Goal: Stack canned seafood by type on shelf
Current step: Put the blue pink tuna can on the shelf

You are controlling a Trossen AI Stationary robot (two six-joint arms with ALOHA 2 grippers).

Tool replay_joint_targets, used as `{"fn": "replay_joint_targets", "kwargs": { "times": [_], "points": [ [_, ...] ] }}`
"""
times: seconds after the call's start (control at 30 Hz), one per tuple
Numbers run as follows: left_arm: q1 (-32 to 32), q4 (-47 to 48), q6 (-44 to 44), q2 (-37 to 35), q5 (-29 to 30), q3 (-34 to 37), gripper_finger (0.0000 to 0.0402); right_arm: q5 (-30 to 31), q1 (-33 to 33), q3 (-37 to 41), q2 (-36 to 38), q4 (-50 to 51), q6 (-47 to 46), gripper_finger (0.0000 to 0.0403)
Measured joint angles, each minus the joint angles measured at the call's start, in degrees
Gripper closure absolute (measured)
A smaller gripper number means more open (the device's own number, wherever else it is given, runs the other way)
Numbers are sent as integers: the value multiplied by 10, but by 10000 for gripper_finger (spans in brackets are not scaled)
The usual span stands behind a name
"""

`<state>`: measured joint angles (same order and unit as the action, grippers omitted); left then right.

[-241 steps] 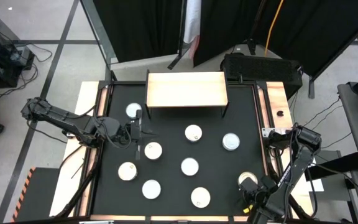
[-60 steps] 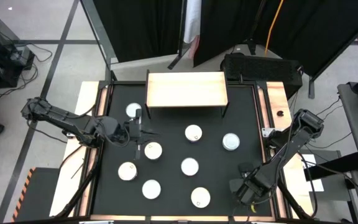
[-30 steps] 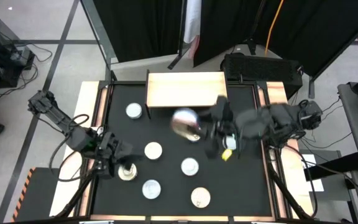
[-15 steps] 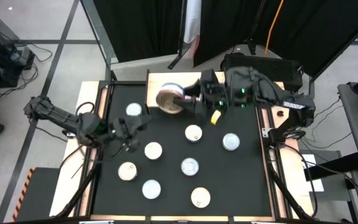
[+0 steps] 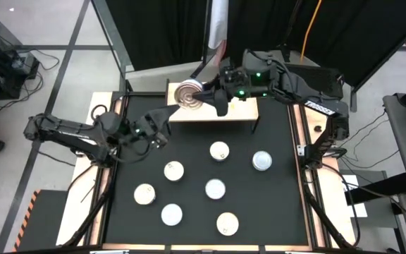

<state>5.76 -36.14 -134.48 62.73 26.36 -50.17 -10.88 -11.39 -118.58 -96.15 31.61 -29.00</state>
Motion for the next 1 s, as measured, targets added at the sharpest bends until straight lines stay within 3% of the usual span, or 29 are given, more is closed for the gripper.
{"fn": "replay_joint_targets", "kwargs": {
  "times": [0.3,0.53,0.87,1.0],
  "points": [
    [-23,-1,-35,34,-5,0,114,-52,-28,0,-12,-7,-8,207],
    [-29,-72,-85,63,2,0,114,-82,-42,0,-22,-4,-19,207],
    [-70,-97,-88,63,15,0,115,-102,-68,0,-30,-11,-29,207],
    [-68,-100,-89,63,7,0,132,-105,-70,0,-30,-16,-29,207]
  ]
}}
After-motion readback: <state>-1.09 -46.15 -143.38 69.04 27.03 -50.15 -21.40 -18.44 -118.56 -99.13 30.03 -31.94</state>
